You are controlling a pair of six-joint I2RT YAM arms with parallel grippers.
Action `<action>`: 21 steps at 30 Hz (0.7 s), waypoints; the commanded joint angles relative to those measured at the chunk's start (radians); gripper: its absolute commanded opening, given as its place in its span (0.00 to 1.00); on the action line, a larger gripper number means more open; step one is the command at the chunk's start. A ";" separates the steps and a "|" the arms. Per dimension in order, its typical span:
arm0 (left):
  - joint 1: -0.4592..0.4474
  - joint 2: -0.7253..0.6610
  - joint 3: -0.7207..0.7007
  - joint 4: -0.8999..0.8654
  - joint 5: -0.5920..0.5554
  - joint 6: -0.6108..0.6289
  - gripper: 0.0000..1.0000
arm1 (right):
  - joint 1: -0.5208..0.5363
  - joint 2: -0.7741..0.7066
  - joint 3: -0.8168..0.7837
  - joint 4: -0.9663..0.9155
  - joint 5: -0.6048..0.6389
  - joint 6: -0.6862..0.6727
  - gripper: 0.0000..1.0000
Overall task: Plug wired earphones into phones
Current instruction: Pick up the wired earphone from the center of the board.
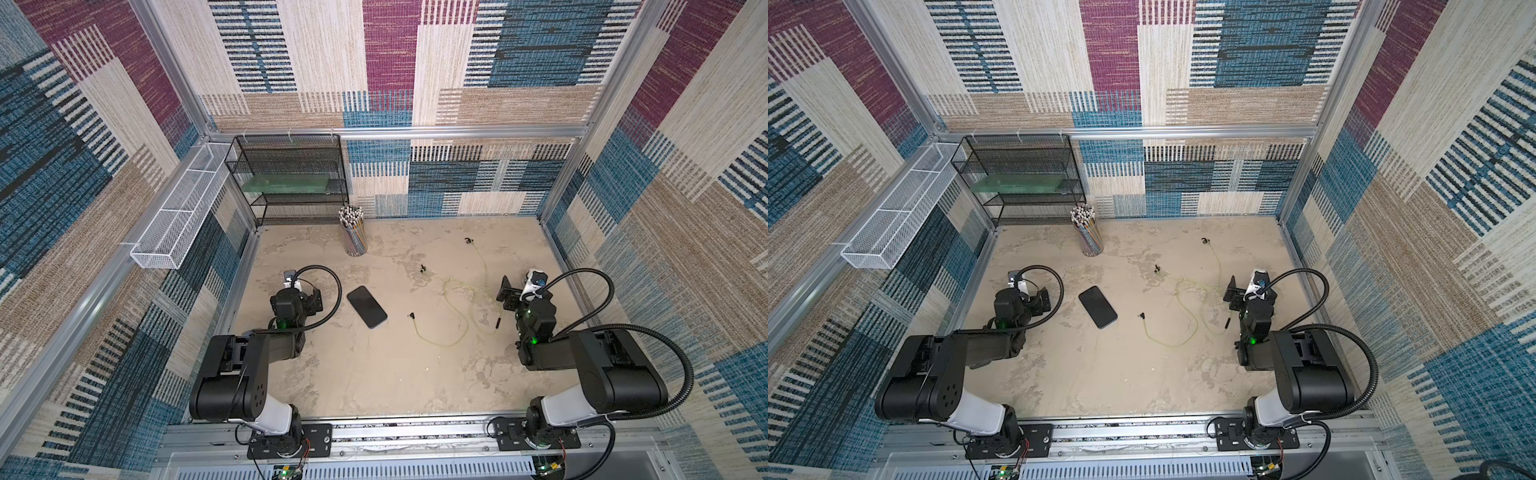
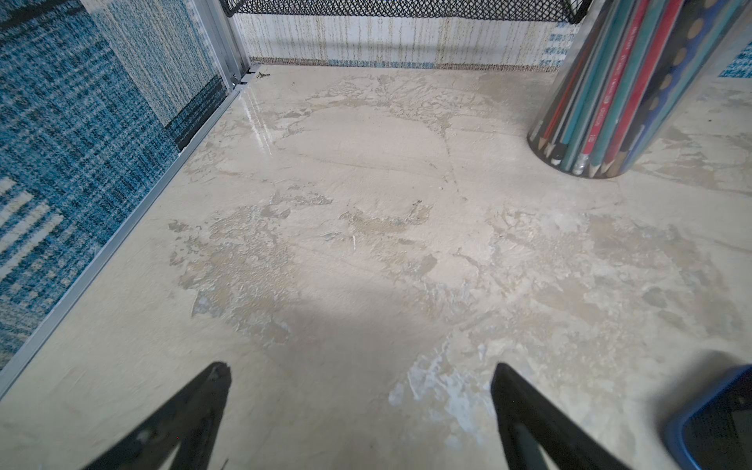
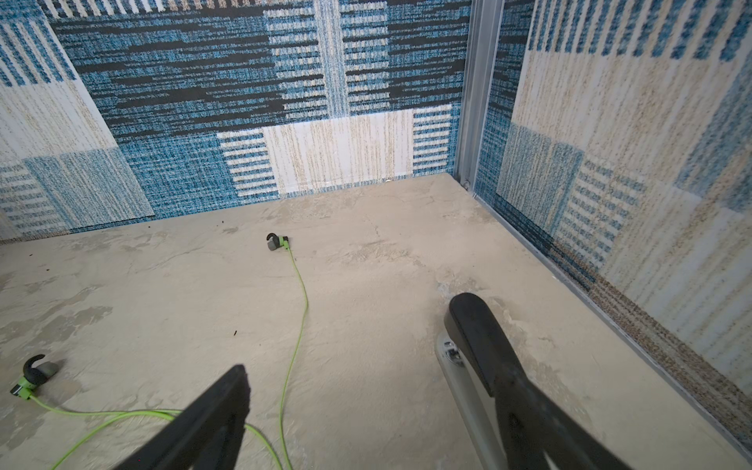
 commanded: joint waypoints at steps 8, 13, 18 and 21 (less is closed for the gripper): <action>0.000 0.000 0.008 0.044 -0.008 0.015 1.00 | 0.001 0.001 0.007 0.052 0.002 -0.009 0.95; 0.001 0.001 0.007 0.044 -0.008 0.015 1.00 | 0.001 0.002 0.008 0.052 0.002 -0.009 0.95; 0.002 -0.002 0.008 0.064 0.007 0.028 0.97 | 0.002 -0.010 0.003 0.065 0.025 -0.012 0.95; -0.004 -0.148 0.157 -0.329 -0.015 0.020 0.94 | 0.053 -0.150 0.060 -0.143 0.070 -0.071 0.95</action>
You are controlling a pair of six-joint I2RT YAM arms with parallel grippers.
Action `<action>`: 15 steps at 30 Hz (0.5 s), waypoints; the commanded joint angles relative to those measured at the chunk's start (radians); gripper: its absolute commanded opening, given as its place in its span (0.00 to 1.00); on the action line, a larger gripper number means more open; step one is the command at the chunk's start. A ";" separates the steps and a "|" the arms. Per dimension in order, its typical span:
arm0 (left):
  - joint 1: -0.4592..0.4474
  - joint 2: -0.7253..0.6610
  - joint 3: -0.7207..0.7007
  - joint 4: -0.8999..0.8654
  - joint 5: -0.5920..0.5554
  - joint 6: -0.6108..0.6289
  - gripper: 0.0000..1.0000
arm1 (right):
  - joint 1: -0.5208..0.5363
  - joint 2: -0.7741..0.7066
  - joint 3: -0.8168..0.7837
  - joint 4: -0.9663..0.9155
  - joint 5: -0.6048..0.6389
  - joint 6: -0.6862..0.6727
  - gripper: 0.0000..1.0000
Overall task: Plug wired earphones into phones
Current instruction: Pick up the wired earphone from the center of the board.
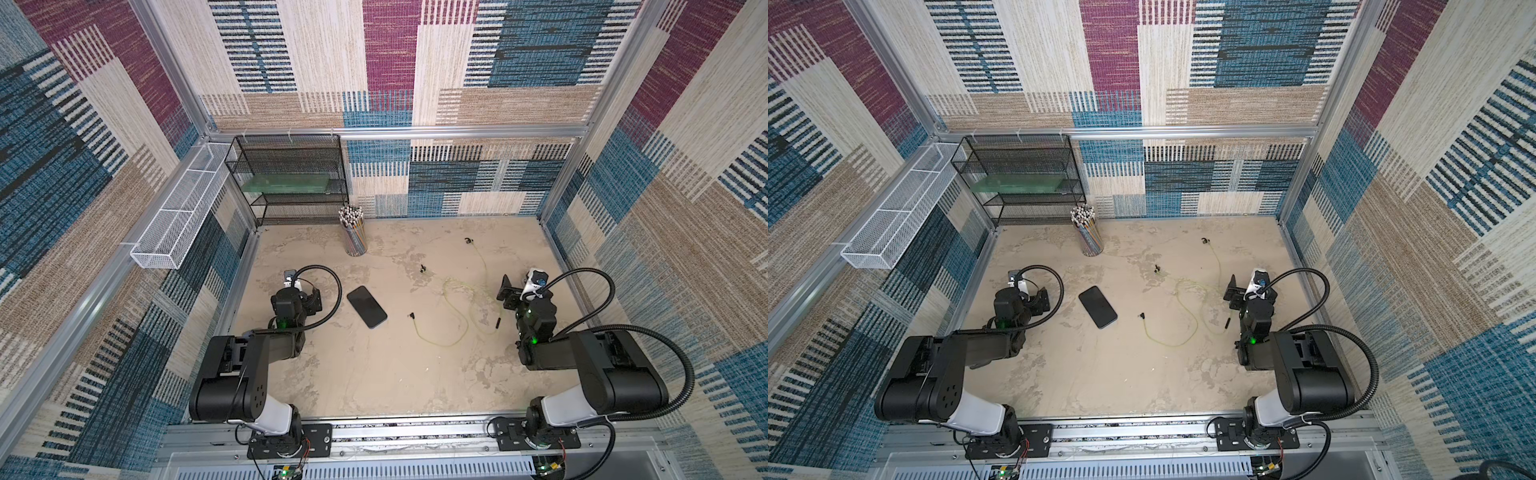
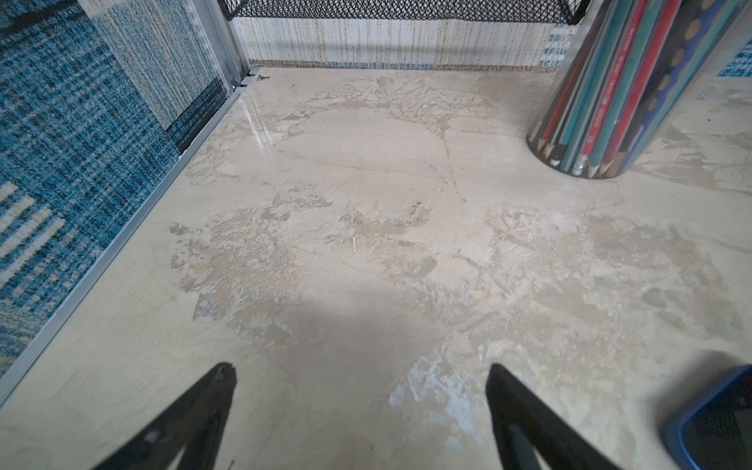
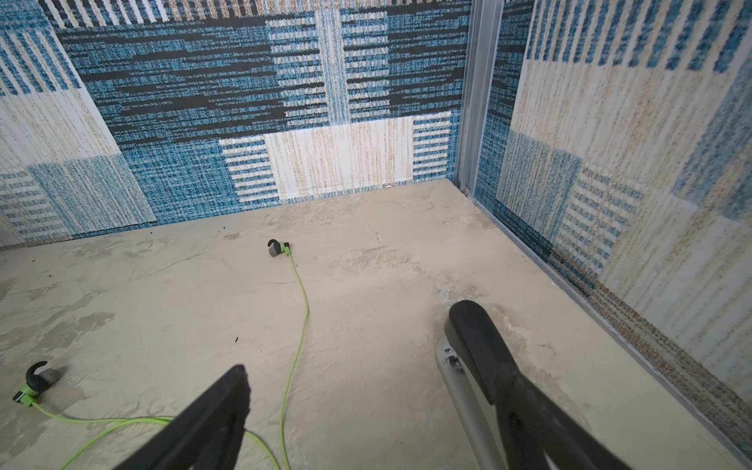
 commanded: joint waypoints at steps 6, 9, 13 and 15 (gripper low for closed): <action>-0.013 -0.293 0.339 -0.635 0.005 -0.295 0.89 | 0.194 -0.226 0.443 -1.063 0.114 0.105 0.95; -0.038 -0.314 0.363 -0.716 0.191 -0.479 0.85 | 0.348 -0.179 0.593 -1.369 0.110 0.170 0.91; -0.074 -0.312 0.325 -0.745 0.470 -0.691 0.79 | 0.563 -0.056 0.758 -1.718 -0.072 0.306 0.77; -0.102 -0.326 0.312 -0.775 0.496 -0.717 0.74 | 0.680 0.013 0.809 -1.819 -0.106 0.361 0.74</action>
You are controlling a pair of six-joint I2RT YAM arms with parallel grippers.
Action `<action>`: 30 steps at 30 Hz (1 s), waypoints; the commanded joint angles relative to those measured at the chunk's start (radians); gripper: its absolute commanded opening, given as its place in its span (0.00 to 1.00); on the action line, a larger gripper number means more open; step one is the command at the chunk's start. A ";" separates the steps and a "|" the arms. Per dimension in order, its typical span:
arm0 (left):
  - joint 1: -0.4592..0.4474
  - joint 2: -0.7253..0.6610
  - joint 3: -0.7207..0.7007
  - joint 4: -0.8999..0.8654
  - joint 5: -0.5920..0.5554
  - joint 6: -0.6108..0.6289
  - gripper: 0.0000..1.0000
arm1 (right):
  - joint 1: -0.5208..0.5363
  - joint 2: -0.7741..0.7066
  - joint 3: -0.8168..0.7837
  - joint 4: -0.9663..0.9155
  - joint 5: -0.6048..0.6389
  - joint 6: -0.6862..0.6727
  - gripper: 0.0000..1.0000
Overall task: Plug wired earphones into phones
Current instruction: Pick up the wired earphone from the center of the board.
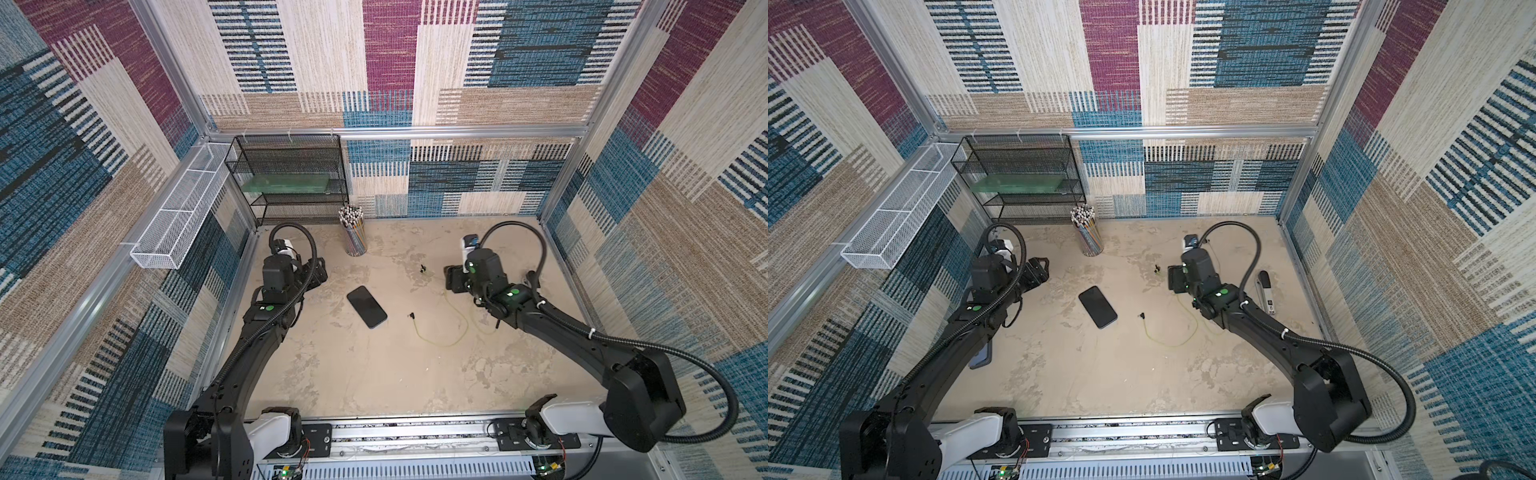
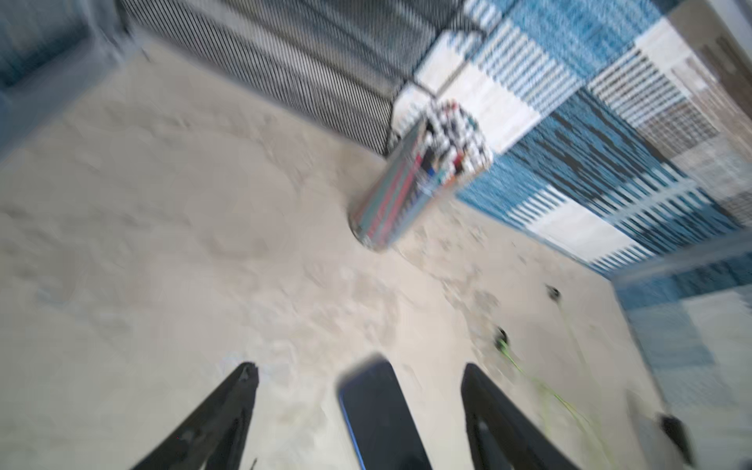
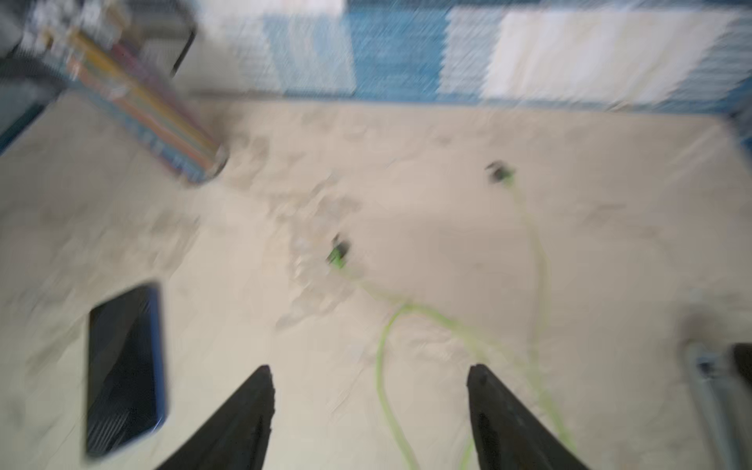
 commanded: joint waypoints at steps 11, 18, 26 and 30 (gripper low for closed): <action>-0.032 -0.138 -0.136 -0.172 0.164 -0.253 0.56 | 0.207 0.441 0.282 -0.494 -0.168 0.205 0.36; -0.032 -0.121 -0.164 -0.139 0.181 -0.271 0.53 | 0.213 0.550 0.374 -0.533 -0.137 0.190 0.25; -0.032 -0.095 -0.151 -0.135 0.190 -0.270 0.50 | 0.217 0.623 0.421 -0.572 -0.040 0.226 0.17; -0.032 -0.097 -0.158 -0.106 0.220 -0.302 0.48 | 0.204 0.621 0.391 -0.525 -0.087 0.217 0.04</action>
